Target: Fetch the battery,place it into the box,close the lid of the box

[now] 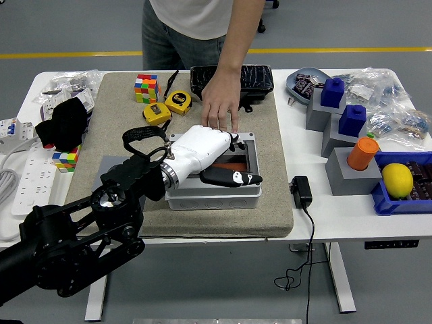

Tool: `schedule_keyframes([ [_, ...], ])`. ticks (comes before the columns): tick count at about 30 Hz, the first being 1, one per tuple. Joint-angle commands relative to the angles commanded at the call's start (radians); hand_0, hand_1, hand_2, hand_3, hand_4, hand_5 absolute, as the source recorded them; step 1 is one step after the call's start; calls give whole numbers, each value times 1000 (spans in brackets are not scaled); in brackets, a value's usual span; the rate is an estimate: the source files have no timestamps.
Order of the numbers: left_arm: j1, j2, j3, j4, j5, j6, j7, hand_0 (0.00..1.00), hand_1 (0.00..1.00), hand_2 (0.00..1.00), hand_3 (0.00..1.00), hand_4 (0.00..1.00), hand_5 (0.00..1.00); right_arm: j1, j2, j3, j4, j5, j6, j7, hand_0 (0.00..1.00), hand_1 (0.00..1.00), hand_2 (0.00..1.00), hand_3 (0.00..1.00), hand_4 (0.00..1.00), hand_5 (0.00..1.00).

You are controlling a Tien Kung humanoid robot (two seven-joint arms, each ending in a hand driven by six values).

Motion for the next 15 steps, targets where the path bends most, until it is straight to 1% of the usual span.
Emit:
schedule_keyframes([
  [2, 18, -11, -40, -12, 0, 49, -49, 292, 615, 674, 724, 998, 998, -1, 1, 2, 0, -1, 0, 0, 916, 886, 829, 847, 998, 998],
  [4, 45, -30, -96, -25, -54, 95, -113, 292, 615, 674, 724, 998, 998, -2, 3, 3, 0, -3, 0, -1, 916, 886, 829, 847, 998, 998],
  [5, 54, -38, -115, -29, -78, 109, -136, 484, 669, 680, 709, 998, 998, -2, 3, 4, 0, -4, 0, -1, 916, 886, 829, 847, 998, 998],
  [6, 73, -51, -151, -35, -117, 129, -172, 484, 669, 680, 709, 998, 998, -3, 5, 5, 0, -4, 0, -1, 916, 886, 829, 847, 998, 998],
  [7, 86, -60, -174, -41, -148, 142, -196, 484, 669, 680, 709, 998, 998, -3, 5, 4, 0, -4, 1, -1, 916, 886, 829, 847, 998, 998],
  [8, 108, -74, -218, -49, -193, 160, -241, 484, 669, 680, 709, 998, 998, -4, 7, 3, 0, -3, 1, -1, 916, 886, 829, 847, 998, 998],
  [10, 144, -93, -291, -65, -277, 182, -317, 484, 669, 680, 709, 998, 998, -6, 8, 2, 0, -2, 2, 0, 916, 886, 829, 847, 998, 998],
  [11, 164, -101, -335, -77, -322, 193, -362, 678, 745, 721, 735, 998, 998, -7, 8, 3, 0, -3, 1, -1, 916, 886, 829, 847, 998, 998],
  [13, 187, -109, -392, -91, -400, 197, -418, 678, 745, 721, 735, 998, 998, -9, 8, 4, 0, -4, 1, -1, 916, 886, 829, 847, 998, 998],
  [15, 215, -114, -444, -105, -477, 191, -461, 678, 745, 721, 735, 998, 998, -11, 9, 4, 0, -4, 2, -1, 916, 886, 829, 847, 998, 998],
])
